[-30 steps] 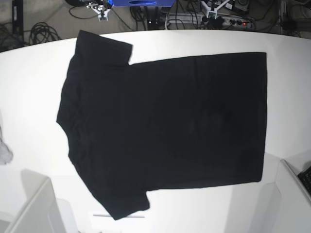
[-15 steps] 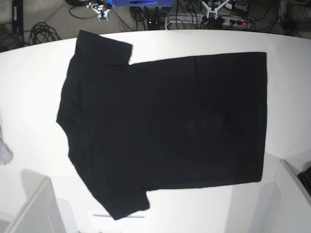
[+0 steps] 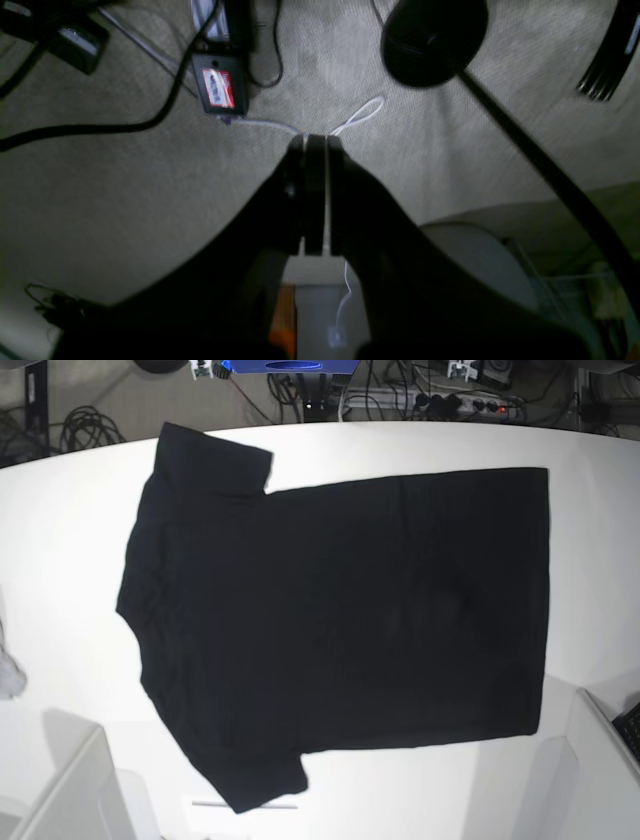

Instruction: Fold the T-shirt properly

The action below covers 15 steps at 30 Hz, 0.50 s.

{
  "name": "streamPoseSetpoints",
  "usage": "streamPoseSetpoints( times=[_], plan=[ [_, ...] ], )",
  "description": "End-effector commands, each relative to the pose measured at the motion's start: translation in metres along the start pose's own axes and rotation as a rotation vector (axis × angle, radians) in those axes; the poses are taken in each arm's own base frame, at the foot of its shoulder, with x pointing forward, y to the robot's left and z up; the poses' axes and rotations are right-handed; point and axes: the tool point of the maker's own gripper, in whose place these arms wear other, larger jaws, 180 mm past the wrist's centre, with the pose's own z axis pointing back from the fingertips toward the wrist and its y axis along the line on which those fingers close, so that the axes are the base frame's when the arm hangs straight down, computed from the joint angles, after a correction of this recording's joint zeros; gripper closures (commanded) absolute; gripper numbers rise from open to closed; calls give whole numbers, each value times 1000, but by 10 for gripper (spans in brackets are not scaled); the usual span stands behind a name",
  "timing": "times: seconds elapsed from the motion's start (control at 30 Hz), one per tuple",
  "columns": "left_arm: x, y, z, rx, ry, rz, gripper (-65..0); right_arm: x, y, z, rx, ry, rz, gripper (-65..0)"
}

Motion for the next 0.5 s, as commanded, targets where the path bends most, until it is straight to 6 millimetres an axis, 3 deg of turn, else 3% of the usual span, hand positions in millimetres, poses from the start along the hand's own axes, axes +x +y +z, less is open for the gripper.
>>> streamPoseSetpoints(
  times=[0.0,0.27,0.47],
  plan=[
    [-3,-3,10,-9,-16,-9,0,-6,-4,6,-9,-8,-3,0],
    [32,16,48,6,-165,-48,0,19,-3,54,-12,-114,1,0],
    [68,58,92,118,-296,-19,0,37,-35,88,-91,-154,-111,0]
  ],
)
